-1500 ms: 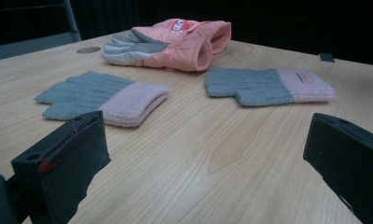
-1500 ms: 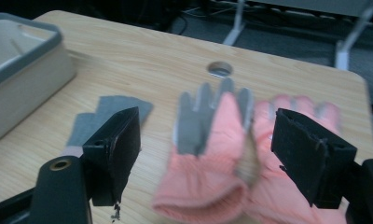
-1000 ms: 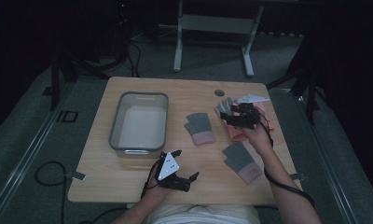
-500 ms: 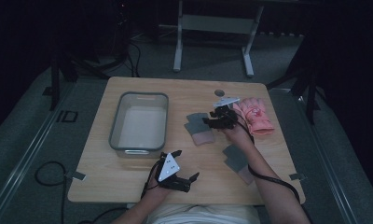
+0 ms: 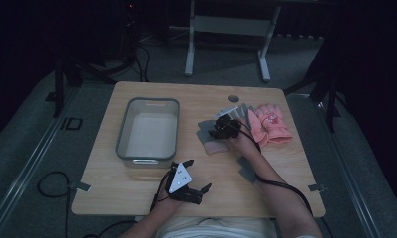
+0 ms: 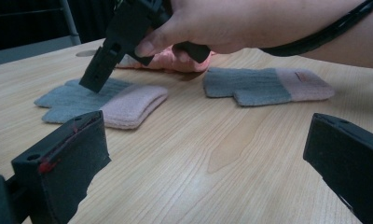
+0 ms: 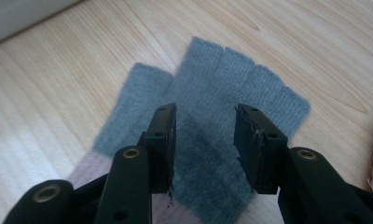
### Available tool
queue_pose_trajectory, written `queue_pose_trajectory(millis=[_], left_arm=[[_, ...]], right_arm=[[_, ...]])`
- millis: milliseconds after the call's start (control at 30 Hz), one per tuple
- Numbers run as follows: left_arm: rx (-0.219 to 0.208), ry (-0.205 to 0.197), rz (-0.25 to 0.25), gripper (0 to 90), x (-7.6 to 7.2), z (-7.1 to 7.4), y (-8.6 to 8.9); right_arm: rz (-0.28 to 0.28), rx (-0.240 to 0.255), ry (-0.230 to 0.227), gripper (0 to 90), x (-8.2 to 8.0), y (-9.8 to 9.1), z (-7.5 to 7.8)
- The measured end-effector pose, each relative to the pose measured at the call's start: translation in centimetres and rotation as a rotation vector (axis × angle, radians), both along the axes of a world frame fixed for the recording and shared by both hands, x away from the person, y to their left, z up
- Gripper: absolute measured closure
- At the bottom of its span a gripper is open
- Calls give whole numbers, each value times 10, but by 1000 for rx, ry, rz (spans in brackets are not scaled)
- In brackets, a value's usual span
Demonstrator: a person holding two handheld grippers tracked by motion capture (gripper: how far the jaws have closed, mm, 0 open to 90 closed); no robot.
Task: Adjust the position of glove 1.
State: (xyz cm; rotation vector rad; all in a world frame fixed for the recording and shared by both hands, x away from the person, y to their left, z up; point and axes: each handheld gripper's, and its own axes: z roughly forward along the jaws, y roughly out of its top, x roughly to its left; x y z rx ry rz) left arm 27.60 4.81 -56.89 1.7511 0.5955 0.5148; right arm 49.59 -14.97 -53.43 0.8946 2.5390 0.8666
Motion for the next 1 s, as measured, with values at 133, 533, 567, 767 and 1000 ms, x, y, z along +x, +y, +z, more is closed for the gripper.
queue_pose_trajectory(millis=[133,533,567,767,1000], left_arm=[[-1,4,3,0,0,0,0],[-1,2,6,0,0,0,0],[-1,2,6,0,0,0,0],[-2,1,8,0,0,0,0],[5,-7,13,0,-1,0,0]], right_arm=[[-4,-12,27,618,5,0,-6],[-83,-13,108,843,8,9,-4],[-102,-15,111,848,7,11,-2],[-162,47,123,853,-5,8,24],[-220,120,46,854,-49,1,75]])
